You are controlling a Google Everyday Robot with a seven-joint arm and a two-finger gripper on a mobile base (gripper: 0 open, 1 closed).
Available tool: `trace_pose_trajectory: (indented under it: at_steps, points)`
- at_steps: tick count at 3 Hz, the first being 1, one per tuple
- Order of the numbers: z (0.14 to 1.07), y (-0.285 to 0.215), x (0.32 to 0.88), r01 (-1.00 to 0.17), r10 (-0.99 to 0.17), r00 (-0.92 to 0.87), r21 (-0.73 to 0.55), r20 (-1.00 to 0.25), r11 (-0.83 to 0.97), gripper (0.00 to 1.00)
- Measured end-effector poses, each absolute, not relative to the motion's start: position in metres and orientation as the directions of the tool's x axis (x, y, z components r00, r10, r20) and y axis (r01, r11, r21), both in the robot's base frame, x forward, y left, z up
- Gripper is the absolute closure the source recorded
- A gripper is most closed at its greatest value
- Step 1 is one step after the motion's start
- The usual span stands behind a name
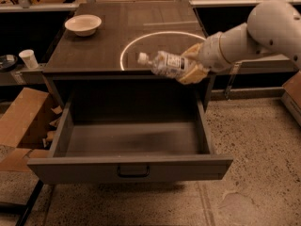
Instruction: Pick blue plastic bottle from top drawer and place on counter
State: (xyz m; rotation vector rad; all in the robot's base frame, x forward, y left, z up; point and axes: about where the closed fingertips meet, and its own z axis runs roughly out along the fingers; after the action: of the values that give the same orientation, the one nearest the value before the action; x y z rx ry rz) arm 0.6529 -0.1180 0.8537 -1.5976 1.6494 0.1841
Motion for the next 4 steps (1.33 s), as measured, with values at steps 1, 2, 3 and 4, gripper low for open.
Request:
trace_pose_trajectory:
  at_steps: [1, 2, 3, 4]
  points:
    - [0.901, -0.119, 0.684, -0.850, -0.726, 0.105, -0.440, -0.680, 0.289, 1.00]
    - [0.908, -0.126, 0.739, -0.821, -0.671, -0.026, -0.367, -0.741, 0.437, 1.00]
    - [0.900, -0.129, 0.771, -0.808, -0.639, -0.106, -0.309, -0.762, 0.502, 1.00]
    - [0.883, -0.133, 0.797, -0.793, -0.619, -0.210, -0.239, -0.756, 0.561, 0.81]
